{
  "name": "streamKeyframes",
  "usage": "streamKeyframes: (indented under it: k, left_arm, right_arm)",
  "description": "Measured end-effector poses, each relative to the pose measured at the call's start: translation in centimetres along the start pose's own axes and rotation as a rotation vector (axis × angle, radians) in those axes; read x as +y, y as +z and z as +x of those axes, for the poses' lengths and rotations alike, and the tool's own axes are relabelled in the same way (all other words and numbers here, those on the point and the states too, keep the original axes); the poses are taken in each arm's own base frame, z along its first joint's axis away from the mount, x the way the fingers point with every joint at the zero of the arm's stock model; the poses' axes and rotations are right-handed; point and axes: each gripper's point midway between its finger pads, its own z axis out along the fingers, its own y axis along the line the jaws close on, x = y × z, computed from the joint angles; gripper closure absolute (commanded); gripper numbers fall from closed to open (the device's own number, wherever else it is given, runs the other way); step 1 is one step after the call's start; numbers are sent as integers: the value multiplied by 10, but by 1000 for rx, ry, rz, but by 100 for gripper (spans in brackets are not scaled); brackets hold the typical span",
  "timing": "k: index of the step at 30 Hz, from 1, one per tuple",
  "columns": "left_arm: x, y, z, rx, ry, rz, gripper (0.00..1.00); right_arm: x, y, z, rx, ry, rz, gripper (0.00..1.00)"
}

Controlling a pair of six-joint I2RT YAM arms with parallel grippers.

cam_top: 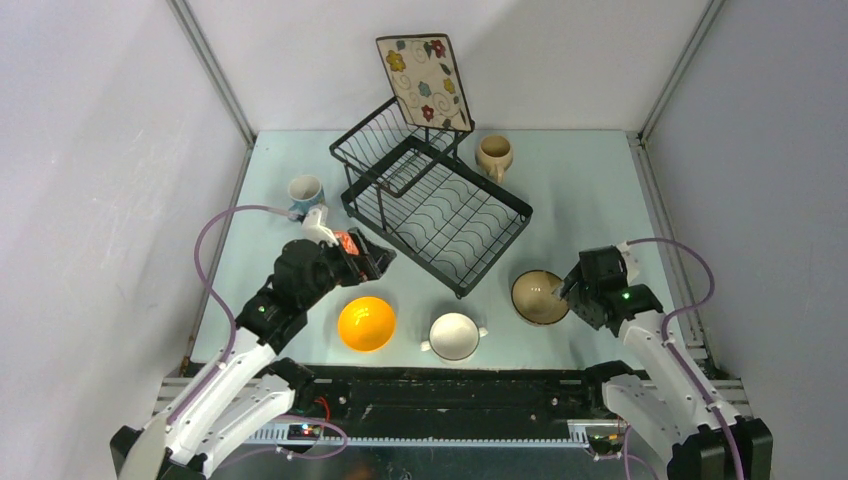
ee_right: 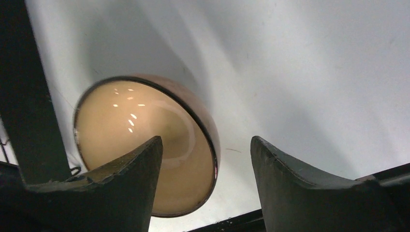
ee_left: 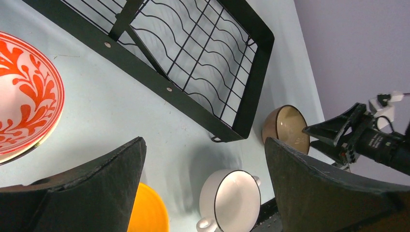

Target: Load the mixed dishes into the dish rack

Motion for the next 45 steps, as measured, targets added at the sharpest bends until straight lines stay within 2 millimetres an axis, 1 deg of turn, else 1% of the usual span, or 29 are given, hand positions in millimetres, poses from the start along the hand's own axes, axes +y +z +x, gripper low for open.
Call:
streamKeyframes:
  k: [2,3,4,5,7,9,11,13,16,19,21,25,27,29,32,35,37,39,43,45]
  left_arm:
    - [2,-1,0,-4,0,-8,0]
    - [3,-2,-1,-6,1,-16,0]
    - [5,-3,-1,-13,1,-27,0]
    - [8,-5,-2,-18,1,-40,0]
    - [13,-8,-3,-32,1,-66,2]
    - [18,-12,-4,-43,3,-89,2]
    - [23,-13,-2,-35,8,-115,3]
    - [24,-13,2,-21,18,-118,4]
    - [17,-12,13,17,50,-89,5]
    - [4,-12,28,68,84,-43,5]
    - [-3,-9,42,104,102,-14,5]
    - [-2,-2,64,170,122,-7,4]
    - [-2,0,71,190,127,-4,5]
    - [-6,2,74,202,130,14,5]
    - [-14,5,78,208,135,51,4]
    - [-16,5,79,211,137,62,4]
    - [-16,4,78,206,137,63,4]
    - [-17,4,76,199,137,64,4]
    - [-16,4,75,192,137,58,4]
    - [-16,4,75,190,137,57,3]
  right_arm:
    - [4,-6,-12,-36,-8,-2,29]
    - [9,-11,-18,-55,-12,-11,29]
    - [18,-18,-29,-88,-23,-31,28]
    - [20,-19,-29,-91,-30,-36,28]
    - [32,-30,-36,-125,-69,-49,26]
    - [46,-39,-34,-136,-125,-69,26]
    - [61,-47,-27,-136,-183,-83,27]
    - [74,-52,-19,-121,-244,-99,27]
    - [85,-53,-8,-95,-301,-122,27]
    - [87,-51,0,-73,-324,-120,27]
    - [85,-50,0,-74,-322,-111,27]
    - [85,-49,-5,-83,-305,-108,30]
    - [89,-47,-14,-96,-292,-125,31]
    - [99,-45,-26,-103,-277,-172,31]
    - [123,-39,-57,-129,-258,-256,31]
    - [162,-29,-93,-172,-276,-321,31]
    - [195,-17,-116,-198,-313,-354,31]
    - [227,0,-134,-213,-358,-378,31]
    - [274,38,-156,-209,-421,-390,31]
    - [293,54,-168,-206,-425,-394,32]
